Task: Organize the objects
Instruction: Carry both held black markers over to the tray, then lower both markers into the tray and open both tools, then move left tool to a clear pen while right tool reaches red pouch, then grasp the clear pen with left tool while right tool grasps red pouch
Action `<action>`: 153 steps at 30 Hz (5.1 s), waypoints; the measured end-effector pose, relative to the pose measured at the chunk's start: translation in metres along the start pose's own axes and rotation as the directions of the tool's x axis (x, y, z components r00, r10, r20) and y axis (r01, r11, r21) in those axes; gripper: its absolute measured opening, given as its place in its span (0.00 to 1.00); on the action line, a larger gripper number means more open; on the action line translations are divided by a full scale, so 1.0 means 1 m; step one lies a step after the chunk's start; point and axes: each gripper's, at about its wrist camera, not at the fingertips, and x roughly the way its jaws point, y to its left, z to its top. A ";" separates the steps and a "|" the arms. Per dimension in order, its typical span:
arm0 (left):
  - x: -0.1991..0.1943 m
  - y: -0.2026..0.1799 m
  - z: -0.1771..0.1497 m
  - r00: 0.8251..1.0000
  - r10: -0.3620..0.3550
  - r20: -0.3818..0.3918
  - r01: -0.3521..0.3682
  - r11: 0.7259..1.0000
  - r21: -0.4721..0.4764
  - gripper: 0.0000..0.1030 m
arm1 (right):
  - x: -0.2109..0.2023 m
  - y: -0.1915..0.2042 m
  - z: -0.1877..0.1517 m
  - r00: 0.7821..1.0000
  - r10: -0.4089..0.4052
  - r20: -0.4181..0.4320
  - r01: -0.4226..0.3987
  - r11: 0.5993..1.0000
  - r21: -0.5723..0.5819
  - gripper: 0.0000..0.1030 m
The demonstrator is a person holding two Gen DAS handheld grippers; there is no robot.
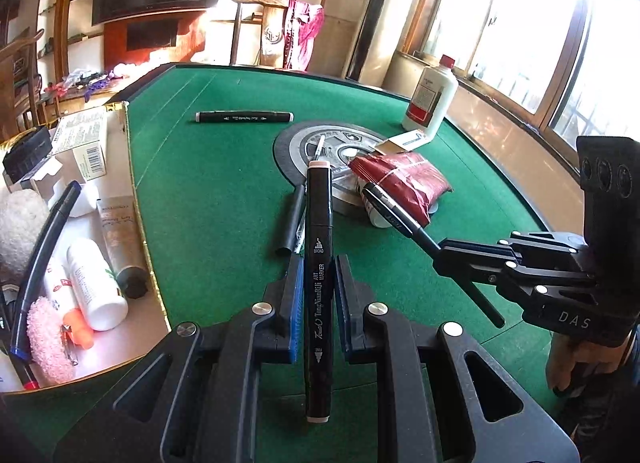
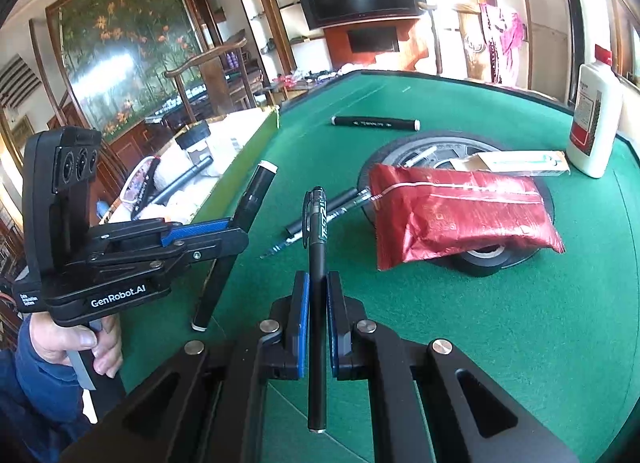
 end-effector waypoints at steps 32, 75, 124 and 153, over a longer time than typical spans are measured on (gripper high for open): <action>-0.112 0.125 0.006 0.979 0.134 0.155 -0.099 0.971 -0.217 0.14 | 0.065 0.123 0.068 0.985 0.169 0.024 -0.167 0.985 -0.041 0.06; -0.115 0.217 0.023 0.973 0.216 0.077 -0.170 0.906 -0.387 0.47 | 0.137 0.150 0.115 0.994 0.112 -0.018 -0.113 0.992 -0.063 0.07; 0.111 0.012 0.055 0.937 0.082 -0.340 -0.047 0.993 0.109 0.18 | -0.050 -0.110 -0.004 0.996 -0.046 0.073 0.031 0.980 0.199 0.12; 0.078 -0.014 0.014 0.957 0.125 -0.262 -0.064 0.971 0.228 0.10 | -0.041 -0.103 -0.008 0.995 -0.083 0.055 0.072 0.982 0.177 0.12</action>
